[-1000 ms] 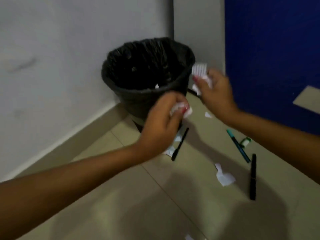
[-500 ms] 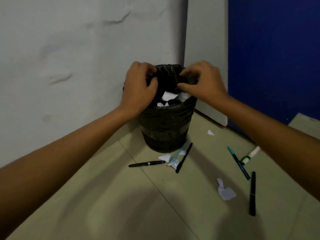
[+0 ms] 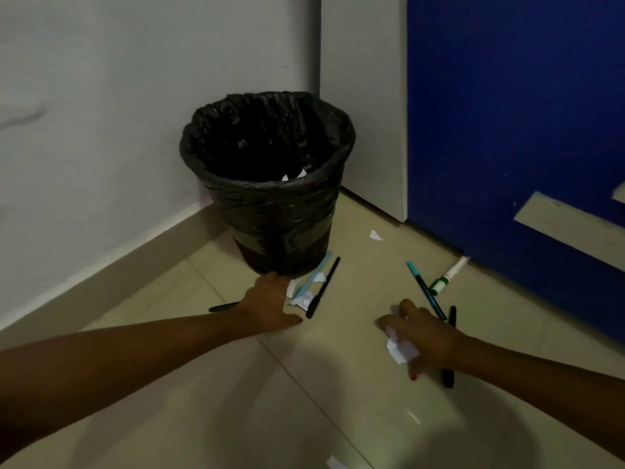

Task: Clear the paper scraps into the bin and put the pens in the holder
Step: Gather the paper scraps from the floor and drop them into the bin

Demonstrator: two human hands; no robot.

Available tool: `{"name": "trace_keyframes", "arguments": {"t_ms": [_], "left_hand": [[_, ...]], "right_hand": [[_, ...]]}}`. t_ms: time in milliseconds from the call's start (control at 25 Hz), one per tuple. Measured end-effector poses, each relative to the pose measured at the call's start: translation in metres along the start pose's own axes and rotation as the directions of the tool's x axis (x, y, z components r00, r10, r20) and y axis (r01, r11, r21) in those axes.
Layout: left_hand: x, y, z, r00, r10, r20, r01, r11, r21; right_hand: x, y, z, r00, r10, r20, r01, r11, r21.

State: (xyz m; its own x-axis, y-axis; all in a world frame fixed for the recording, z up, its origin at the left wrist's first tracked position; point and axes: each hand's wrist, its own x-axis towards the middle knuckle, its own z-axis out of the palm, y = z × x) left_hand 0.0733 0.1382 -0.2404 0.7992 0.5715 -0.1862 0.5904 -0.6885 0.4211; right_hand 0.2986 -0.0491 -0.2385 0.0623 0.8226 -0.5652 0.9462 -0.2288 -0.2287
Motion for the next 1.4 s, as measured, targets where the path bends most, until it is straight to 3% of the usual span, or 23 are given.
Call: {"name": "trace_keyframes", "arguments": {"t_ms": [120,240,320,480,600,800,1000,1080,1240,1400], "left_hand": [[0.02,0.008,0.018,0.99,-0.118,-0.079,0.12,0.993,0.021],[0.025,0.014,0.025,0.987,-0.137,-0.086,0.14,0.99,0.036],[0.025,0.012,0.028,0.988,-0.118,-0.103,0.111,0.992,-0.067],[0.021,0.005,0.026,0.963,-0.217,-0.16,0.164,0.944,-0.287],[0.017,0.004,0.024,0.967,-0.238,-0.095,0.202,0.935,-0.293],[0.016,0.0,0.008,0.971,-0.215,-0.105,0.174,0.935,-0.309],[0.01,-0.006,-0.002,0.937,-0.262,-0.23,0.185,0.933,-0.309],[0.01,-0.008,0.0,0.948,-0.27,-0.17,0.214,0.933,-0.289],[0.016,-0.005,0.003,0.976,-0.216,0.008,0.214,0.965,-0.153],[0.026,0.001,0.01,0.974,-0.224,-0.01,0.221,0.967,-0.129]], "right_hand": [[0.006,-0.001,0.014,0.981,-0.149,-0.122,0.177,0.949,0.262],[0.021,0.003,0.021,0.954,-0.226,-0.194,0.268,0.937,0.225],[0.029,-0.003,0.018,0.954,-0.244,-0.174,0.278,0.936,0.214],[0.05,-0.022,-0.007,0.952,-0.271,-0.142,0.294,0.939,0.176],[0.069,-0.041,-0.033,0.943,-0.246,-0.226,0.291,0.937,0.195],[0.109,-0.06,-0.057,0.907,-0.033,-0.419,0.207,0.903,0.376],[0.137,-0.058,-0.052,0.926,0.035,-0.375,0.105,0.932,0.347],[0.142,-0.056,-0.048,0.948,0.027,-0.316,0.088,0.935,0.344],[0.138,-0.054,-0.036,0.939,0.027,-0.342,0.089,0.943,0.32],[0.135,-0.05,-0.025,0.944,0.027,-0.327,0.092,0.935,0.342]]}}
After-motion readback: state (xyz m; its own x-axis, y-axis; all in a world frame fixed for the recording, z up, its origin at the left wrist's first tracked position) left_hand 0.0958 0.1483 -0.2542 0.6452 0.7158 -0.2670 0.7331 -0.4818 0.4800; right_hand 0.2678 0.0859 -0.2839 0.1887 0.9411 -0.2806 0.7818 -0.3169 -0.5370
